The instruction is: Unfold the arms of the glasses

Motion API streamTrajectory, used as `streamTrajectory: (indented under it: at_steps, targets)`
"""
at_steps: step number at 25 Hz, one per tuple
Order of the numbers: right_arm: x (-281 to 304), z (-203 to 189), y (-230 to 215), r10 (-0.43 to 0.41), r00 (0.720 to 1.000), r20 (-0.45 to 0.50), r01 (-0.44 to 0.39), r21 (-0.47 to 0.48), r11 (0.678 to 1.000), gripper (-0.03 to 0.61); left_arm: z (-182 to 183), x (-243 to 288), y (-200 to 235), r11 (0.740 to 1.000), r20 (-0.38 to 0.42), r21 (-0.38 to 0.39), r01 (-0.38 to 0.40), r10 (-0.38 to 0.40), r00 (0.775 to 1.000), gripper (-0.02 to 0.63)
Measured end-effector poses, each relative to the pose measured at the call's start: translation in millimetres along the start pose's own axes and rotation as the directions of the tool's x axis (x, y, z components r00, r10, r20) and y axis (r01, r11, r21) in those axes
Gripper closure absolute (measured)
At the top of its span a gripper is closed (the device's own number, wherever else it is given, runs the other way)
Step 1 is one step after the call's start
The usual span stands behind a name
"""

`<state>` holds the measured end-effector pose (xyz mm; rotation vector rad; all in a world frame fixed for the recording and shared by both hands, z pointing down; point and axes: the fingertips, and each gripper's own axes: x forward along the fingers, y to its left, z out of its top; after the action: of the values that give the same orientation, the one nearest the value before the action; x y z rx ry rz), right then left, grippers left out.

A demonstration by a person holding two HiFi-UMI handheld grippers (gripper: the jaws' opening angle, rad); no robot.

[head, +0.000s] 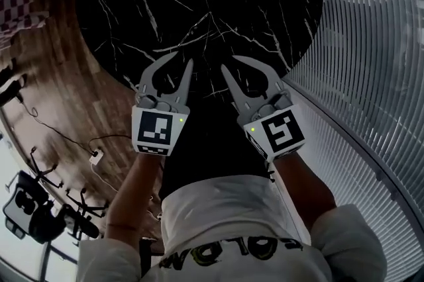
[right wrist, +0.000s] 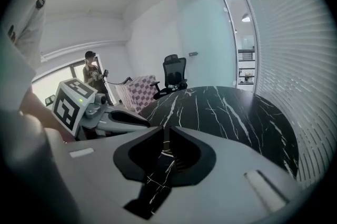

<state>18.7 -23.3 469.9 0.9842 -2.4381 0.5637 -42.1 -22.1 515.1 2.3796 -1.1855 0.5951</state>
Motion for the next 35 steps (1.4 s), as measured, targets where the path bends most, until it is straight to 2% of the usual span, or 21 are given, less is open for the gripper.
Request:
streamTrajectory:
  at_steps: [7,18,22,26,31,35]
  targets:
    - [23.4,-35.7,-7.9,0.014,0.999,-0.046,-0.013,0.025,1.0,0.538,-42.9,41.5,23.4,1.0,-0.055,-0.007,-0.023,0.022,0.998,0.541]
    - [25.6,-81.4,-11.2,0.024,0.995,-0.098,-0.015,0.09,0.996,0.538,-65.7,73.7,37.9,1.0,-0.068,0.013,-0.027,0.028,0.997,0.54]
    - [22.9,-85.3,-12.5,0.021,0.995,-0.101,-0.011,0.097,0.995,0.538,-70.4,77.8,33.8,1.0,-0.077,-0.007,-0.007,0.007,0.997,0.549]
    - [20.6,-86.1,-16.1,0.011,0.995,-0.101,-0.002,0.089,0.996,0.538,-70.7,78.7,35.6,1.0,-0.066,-0.015,-0.024,0.023,0.998,0.603]
    - [14.5,-83.2,-16.9,0.004,0.995,-0.1,0.005,0.084,0.996,0.538,-68.9,75.7,33.7,0.999,-0.055,-0.029,-0.028,0.026,0.998,0.609]
    - [6.7,-67.1,-16.6,-0.004,0.997,-0.075,0.009,0.065,0.998,0.538,-53.6,64.0,29.9,0.999,-0.036,-0.037,-0.033,0.032,0.999,0.609]
